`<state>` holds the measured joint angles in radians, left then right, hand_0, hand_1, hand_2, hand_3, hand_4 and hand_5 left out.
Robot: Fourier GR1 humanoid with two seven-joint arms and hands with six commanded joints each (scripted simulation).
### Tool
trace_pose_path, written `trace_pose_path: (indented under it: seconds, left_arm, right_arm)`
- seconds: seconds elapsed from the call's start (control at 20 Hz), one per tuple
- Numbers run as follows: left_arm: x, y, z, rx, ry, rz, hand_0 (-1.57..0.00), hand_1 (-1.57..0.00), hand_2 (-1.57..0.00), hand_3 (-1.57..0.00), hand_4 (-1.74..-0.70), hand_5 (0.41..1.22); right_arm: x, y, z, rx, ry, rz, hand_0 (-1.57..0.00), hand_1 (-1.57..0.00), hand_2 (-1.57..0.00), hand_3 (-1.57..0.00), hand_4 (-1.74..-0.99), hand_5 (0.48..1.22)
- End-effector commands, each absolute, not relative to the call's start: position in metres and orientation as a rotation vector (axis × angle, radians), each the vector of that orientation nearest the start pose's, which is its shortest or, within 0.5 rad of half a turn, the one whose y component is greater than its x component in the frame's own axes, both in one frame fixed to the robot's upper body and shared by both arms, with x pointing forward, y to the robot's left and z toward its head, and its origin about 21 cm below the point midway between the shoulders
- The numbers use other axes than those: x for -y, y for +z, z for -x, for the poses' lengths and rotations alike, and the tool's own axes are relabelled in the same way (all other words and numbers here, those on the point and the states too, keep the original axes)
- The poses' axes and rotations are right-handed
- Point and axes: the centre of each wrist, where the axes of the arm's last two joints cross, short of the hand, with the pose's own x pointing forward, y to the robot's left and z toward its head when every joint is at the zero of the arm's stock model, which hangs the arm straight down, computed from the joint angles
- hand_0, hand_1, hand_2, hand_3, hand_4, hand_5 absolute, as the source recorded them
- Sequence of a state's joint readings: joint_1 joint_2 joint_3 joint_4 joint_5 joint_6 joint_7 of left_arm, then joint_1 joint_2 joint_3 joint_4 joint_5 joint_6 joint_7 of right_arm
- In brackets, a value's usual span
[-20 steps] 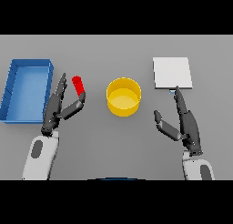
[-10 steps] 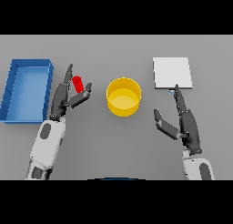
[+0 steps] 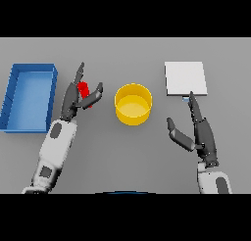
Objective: Pick up the red beaker and tilt it to pour out 1 green nut into yellow bowl. Pick up the yellow bowl and place it on the metallic measuring scale.
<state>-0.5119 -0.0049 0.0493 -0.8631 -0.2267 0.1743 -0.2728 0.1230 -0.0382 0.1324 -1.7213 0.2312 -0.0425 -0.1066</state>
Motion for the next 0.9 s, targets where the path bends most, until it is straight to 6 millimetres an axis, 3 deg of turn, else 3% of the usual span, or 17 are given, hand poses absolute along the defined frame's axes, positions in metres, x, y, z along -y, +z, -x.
trace_pose_path:
  seconds: [0.0,0.05,0.15,0.3,0.35,0.5,0.65,0.85]
  left_arm:
    - [-0.175,-0.038,-0.358,1.645,-0.253,-0.187,-0.09,-0.14,-0.15,-0.05,-1.32,0.741]
    - [-0.171,-0.037,-0.360,1.649,-0.233,-0.194,-0.32,-0.36,-0.36,-0.22,-1.35,0.770]
    - [-0.168,-0.036,-0.364,1.633,-0.220,-0.202,-0.77,-0.80,-0.79,-0.58,-1.48,0.933]
    - [-0.160,-0.040,-0.360,1.696,-0.231,-0.171,-1.16,-1.18,-1.17,-1.00,-1.60,1.073]
    - [-0.160,-0.040,-0.362,1.692,-0.220,-0.172,-1.24,-1.25,-1.25,-1.11,-1.57,1.103]
    - [-0.163,-0.035,-0.366,1.686,-0.186,-0.187,-1.40,-1.41,-1.41,-1.34,-1.65,1.127]
    - [-0.166,-0.028,-0.367,1.721,-0.195,-0.195,-1.49,-1.49,-1.49,-1.45,-1.70,1.127]
    - [-0.168,0.001,-0.375,1.767,-0.307,-0.244,-1.54,-1.54,-1.54,-1.52,-1.72,1.127]
  right_arm:
    - [0.217,0.010,-0.218,1.720,0.241,0.161,0.00,0.00,0.00,0.00,-1.255,0.691]
    - [0.219,0.010,-0.216,1.722,0.249,0.166,0.00,0.00,0.00,0.00,-1.252,0.690]
    - [0.219,0.009,-0.216,1.725,0.246,0.175,0.00,0.00,0.00,0.00,-1.245,0.692]
    - [0.216,0.010,-0.220,1.717,0.241,0.160,0.00,0.00,0.00,0.00,-1.233,0.688]
    - [0.212,0.008,-0.220,1.720,0.241,0.156,0.00,0.00,0.00,0.00,-1.233,0.686]
    - [0.211,0.008,-0.221,1.713,0.251,0.167,0.00,0.00,0.00,0.00,-1.207,0.677]
    - [0.212,0.007,-0.222,1.726,0.265,0.184,0.00,0.00,0.00,0.00,-1.175,0.667]
    - [0.211,0.004,-0.224,1.713,0.277,0.223,0.00,0.00,0.00,0.00,-1.116,0.656]
